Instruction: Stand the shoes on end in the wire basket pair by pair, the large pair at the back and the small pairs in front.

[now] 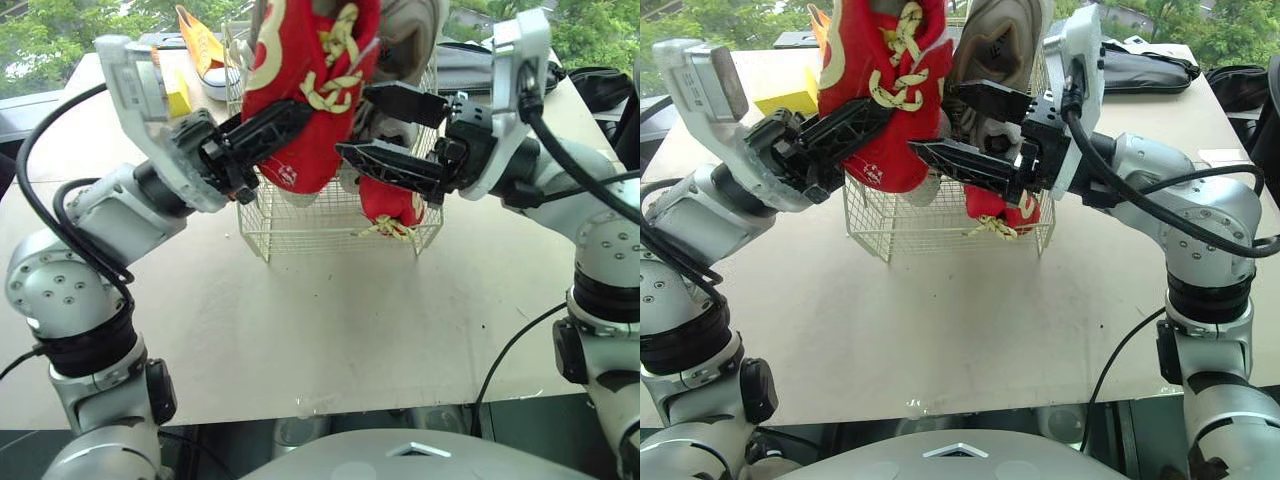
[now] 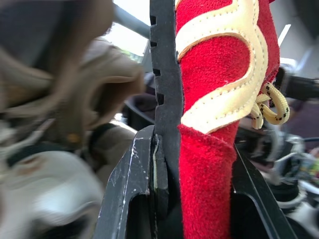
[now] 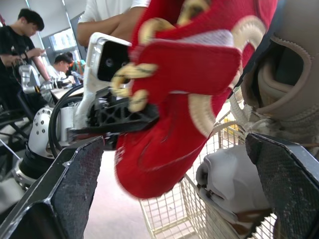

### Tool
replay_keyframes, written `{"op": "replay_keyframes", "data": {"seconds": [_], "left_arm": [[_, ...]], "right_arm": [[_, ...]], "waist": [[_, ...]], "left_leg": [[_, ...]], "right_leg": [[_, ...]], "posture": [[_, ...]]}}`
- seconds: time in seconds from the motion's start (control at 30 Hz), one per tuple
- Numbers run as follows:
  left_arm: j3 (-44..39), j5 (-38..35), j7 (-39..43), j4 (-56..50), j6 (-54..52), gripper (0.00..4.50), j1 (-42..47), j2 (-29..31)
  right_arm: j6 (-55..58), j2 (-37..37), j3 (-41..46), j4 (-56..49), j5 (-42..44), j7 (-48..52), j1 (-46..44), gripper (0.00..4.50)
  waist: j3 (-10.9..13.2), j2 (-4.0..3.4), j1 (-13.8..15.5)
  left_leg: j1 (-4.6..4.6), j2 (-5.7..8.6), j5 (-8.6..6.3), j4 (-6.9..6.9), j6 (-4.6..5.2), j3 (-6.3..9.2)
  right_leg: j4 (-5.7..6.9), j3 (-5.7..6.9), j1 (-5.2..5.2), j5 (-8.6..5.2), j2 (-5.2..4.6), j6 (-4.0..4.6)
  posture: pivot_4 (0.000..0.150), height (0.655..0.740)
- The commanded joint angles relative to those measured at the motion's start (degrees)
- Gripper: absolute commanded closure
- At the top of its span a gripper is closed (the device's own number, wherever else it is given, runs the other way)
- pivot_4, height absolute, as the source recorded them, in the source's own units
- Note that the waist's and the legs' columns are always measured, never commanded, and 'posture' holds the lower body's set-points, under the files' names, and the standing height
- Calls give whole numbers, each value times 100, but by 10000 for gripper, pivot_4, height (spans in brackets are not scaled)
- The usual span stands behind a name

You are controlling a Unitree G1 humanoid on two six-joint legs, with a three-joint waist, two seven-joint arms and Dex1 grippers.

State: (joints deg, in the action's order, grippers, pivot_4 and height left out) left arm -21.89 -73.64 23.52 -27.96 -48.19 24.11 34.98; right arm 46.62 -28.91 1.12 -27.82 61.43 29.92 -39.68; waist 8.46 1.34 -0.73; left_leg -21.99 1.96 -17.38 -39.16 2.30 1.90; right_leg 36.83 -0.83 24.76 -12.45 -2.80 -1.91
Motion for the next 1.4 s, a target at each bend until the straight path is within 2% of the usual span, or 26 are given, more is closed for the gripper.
{"op": "replay_keyframes", "data": {"seconds": [0.03,0.13,0.2,0.4,0.63,0.77,0.83,0.87,1.03,1.23,1.4], "left_arm": [[180,1042,907,-433,1175,38278,-688,-335],[448,1778,1610,-347,2016,38278,-1214,-620],[754,2532,2056,-195,2720,38278,-1449,-691],[1005,3884,2903,1189,4661,38278,-1401,-1014],[1207,4450,3626,2753,6075,38278,-721,-1161],[1305,4542,3742,3115,6216,38278,-763,-1185],[1249,4428,3599,3018,6057,28197,-842,-1191],[1243,4393,3568,2953,5990,25286,-886,-1171],[1088,3996,3128,2078,5222,836,-1381,-981],[833,3679,2684,1078,4414,356,-2097,-622],[605,3782,2593,730,4305,356,-2298,-299]], "right_arm": [[-1100,-197,344,-528,-526,1134,449,0],[-1597,-547,436,-767,-917,1789,929,0],[-1697,-697,552,-820,-946,1893,1119,0],[-1886,-1072,834,-1057,-1160,1908,1625,0],[-1811,-1242,1177,-1477,-1017,1506,2046,0],[-1764,-1436,1483,-1702,-958,1346,2507,0],[-1744,-1527,1665,-1792,-918,1315,2789,0],[-1737,-1562,1738,-1832,-884,1300,2897,0],[-1810,-1618,1940,-1878,-832,1283,3286,0],[-1857,-1550,1795,-1765,-834,1336,3277,0],[-1912,-1507,1703,-1655,-887,1422,3373,0]], "waist": [[0,-1,3],[2,-3,21],[3,-1,26],[7,-10,41],[7,-9,85],[3,-16,151],[1,-19,153],[0,-21,152],[-1,-23,131],[3,-24,140],[5,-23,148]], "left_leg": [[-2,0,0,1,0,-1],[-3,0,0,1,0,-3],[0,-2,-1,-1,1,-1],[14,-5,-1,-2,2,-3],[10,-7,-2,-7,4,-1],[13,-7,-5,-7,9,-1],[22,-7,-10,-7,17,0],[26,-7,-19,-7,33,1],[37,-12,-22,-8,38,4],[39,-17,-22,-8,38,4],[37,-16,-22,-8,37,6]], "right_leg": [[-3,-1,0,0,0,0],[-6,0,-1,0,-1,-1],[-6,3,-6,0,-2,-1],[-4,2,-21,0,-2,0],[-3,7,-20,1,-4,-1],[-4,8,-25,1,-6,-1],[-6,9,-36,1,-9,-2],[-6,10,-41,1,-9,-2],[-5,11,-52,1,-6,-4],[-5,13,-53,0,2,-3],[-8,15,-53,0,1,-3]], "posture": [[1500,7400],[1500,7400],[1500,7400],[1500,7400],[1500,7400],[1500,7400],[1500,7400],[1500,7400],[1500,7400],[1500,7400],[1500,7400]]}}
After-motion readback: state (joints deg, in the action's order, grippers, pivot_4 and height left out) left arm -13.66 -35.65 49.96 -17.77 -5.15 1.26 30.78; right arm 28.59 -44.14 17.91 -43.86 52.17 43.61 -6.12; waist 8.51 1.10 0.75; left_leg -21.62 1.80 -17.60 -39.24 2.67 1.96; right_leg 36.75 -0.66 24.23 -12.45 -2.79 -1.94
